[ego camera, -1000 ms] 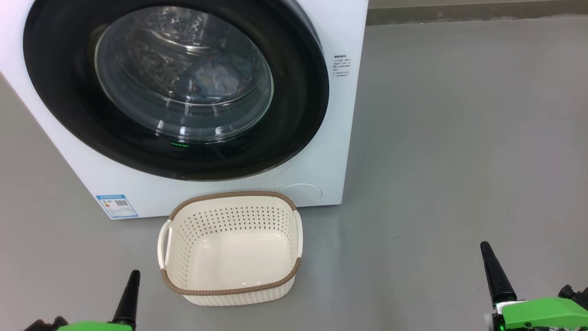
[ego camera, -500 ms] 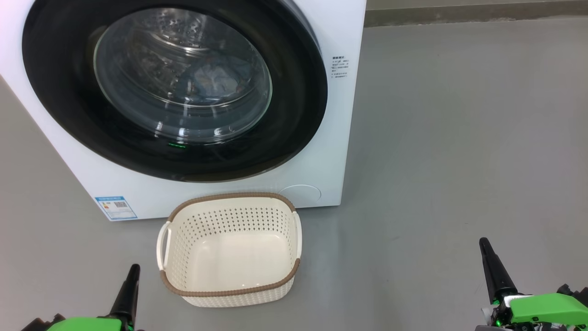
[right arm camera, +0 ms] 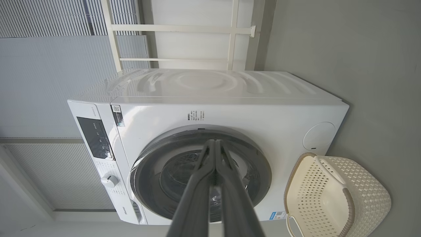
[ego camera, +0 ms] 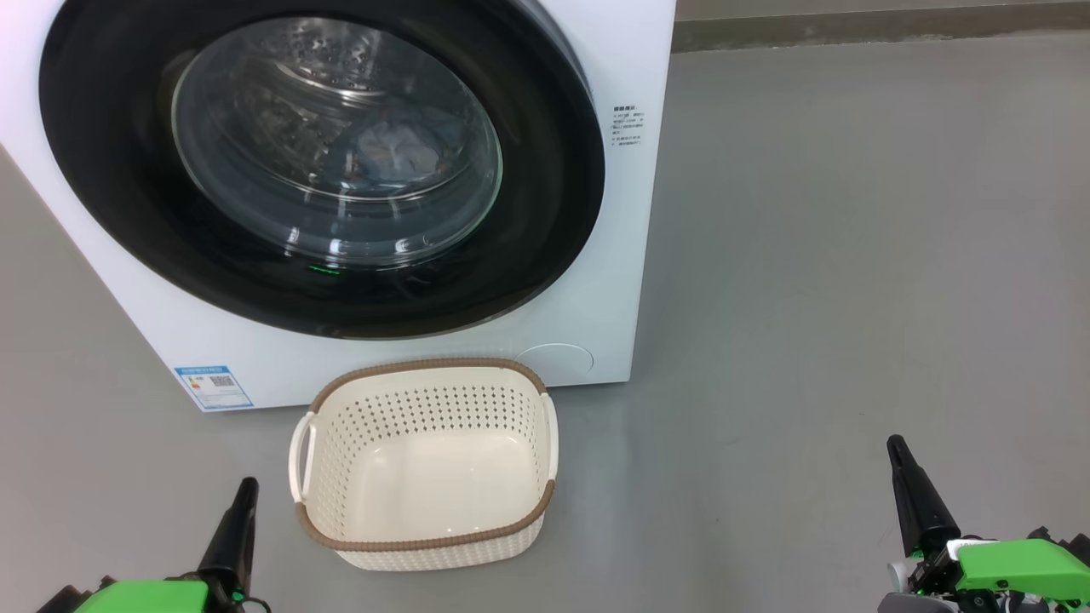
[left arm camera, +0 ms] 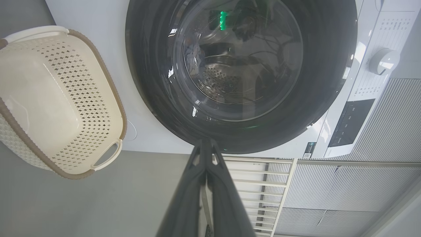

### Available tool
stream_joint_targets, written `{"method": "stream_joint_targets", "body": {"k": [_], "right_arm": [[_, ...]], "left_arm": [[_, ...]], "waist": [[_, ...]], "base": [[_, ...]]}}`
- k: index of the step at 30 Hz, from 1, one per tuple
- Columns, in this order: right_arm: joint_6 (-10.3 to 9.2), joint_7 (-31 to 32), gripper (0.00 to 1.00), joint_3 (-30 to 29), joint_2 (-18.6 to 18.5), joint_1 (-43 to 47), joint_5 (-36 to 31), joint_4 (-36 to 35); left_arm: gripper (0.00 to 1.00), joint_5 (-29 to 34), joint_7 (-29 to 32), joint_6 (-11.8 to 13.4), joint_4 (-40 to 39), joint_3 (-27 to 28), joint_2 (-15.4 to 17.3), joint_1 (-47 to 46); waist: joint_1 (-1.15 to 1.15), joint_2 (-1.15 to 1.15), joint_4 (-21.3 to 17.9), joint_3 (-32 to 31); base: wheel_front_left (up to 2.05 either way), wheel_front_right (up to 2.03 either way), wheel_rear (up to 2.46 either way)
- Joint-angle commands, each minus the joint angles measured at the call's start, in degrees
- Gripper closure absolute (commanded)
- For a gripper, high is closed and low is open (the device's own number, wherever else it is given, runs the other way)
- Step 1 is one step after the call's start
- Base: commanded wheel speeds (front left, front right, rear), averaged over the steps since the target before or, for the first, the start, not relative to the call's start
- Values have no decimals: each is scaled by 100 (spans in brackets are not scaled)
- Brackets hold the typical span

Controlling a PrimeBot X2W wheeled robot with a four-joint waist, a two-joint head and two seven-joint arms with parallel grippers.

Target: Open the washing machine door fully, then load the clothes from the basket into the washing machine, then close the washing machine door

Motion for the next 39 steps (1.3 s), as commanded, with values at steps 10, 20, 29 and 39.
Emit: {"method": "stream_joint_targets", "body": {"k": [10, 20, 29, 39], "right_arm": [[10, 56, 100, 95, -42, -239, 22, -144], [10, 68, 100, 81, -32, -240, 10, -143], [10, 78, 100, 69, -24, -241, 0, -142], [10, 88, 100, 57, -15, -242, -10, -142]], "left_arm": [[100, -45, 41, -16, -111, 200, 110, -236], [100, -39, 48, -16, -110, 207, 104, -237], [100, -33, 53, -17, -110, 214, 100, -237], [100, -28, 58, -17, -110, 221, 95, -238]], "waist": [[0, 0, 0, 0], [0, 0, 0, 0], [0, 0, 0, 0], [0, 0, 0, 0]], "base": [[0, 0, 0], [0, 0, 0], [0, 0, 0], [0, 0, 0]]}}
